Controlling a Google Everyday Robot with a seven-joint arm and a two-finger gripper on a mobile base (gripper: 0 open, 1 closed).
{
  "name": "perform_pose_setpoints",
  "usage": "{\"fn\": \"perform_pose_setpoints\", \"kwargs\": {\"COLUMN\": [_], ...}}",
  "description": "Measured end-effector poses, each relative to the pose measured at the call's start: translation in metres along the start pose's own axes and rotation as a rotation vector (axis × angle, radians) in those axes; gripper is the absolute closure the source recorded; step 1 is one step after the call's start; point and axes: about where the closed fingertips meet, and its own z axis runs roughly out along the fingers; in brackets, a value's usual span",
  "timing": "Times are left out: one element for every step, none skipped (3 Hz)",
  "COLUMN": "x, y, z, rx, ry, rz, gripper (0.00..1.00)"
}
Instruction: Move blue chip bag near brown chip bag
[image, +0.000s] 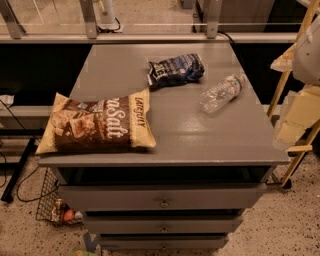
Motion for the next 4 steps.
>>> {"fn": "perform_pose_setpoints", "kwargs": {"x": [0.000,-0.018,-0.067,-0.101], "y": [0.000,-0.033,-0.113,-0.157], "z": [0.000,0.011,0.038,0.055], "rx": [0.000,0.054,0.154,0.204], "ry": [0.000,-0.041,-0.159,-0.251], "rz": [0.000,-0.045,-0.131,-0.170], "gripper": [0.00,0.00,0.00,0.00]}}
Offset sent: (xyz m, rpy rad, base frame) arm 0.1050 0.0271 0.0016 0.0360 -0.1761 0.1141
